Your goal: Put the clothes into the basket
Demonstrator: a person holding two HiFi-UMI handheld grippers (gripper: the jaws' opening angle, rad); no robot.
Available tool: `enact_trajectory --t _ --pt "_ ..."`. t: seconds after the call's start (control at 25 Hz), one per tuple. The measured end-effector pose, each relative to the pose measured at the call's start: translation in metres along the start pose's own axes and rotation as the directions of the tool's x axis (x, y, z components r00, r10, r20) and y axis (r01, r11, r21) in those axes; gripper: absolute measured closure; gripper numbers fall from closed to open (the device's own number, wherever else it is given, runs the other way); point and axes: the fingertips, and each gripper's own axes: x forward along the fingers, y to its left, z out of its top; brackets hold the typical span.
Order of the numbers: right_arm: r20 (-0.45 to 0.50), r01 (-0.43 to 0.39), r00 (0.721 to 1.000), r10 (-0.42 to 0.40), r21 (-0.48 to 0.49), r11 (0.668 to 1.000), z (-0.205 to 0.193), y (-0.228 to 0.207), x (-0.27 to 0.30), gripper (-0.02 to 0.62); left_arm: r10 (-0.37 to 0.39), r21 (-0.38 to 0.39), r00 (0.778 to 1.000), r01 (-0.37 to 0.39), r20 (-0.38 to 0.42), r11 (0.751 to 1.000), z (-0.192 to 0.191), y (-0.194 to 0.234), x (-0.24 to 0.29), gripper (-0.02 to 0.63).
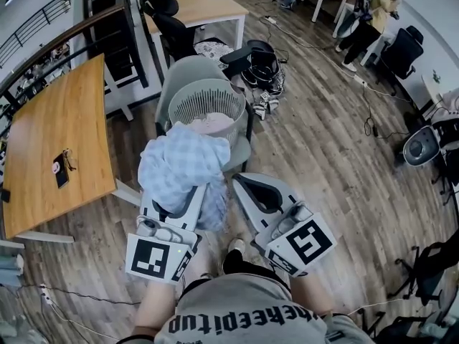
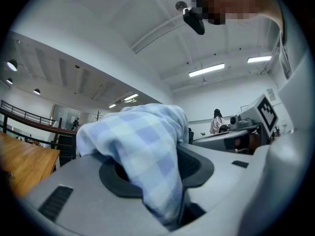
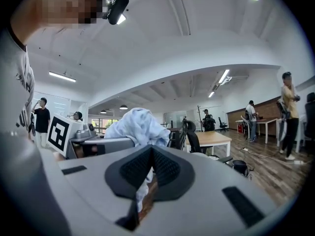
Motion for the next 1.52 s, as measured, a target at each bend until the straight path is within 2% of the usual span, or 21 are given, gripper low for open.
enact_trajectory --t 0.4,0.84,1.52 --pt "0.023 -0.033 0.999 0.033 0.007 0.999 0.002 -0.054 -0.001 0.586 0.034 0.004 0.999 -0.034 0.02 0.999 0.001 -0.011 0.049 0.431" --pt "0.016 -0.063 0.998 0.063 0.041 0.997 -0.005 -0.07 0.021 0.586 0.072 0.005 0.997 -0.072 -0.014 0.997 -0.008 0.009 0.063 0.431" --pt "0.005 0.04 0.999 -0.04 0.068 0.997 -0.005 -0.089 0.094 0.587 -0.043 0.001 0.998 0.043 -0.036 0.999 -0.012 0.076 0.105 0.431"
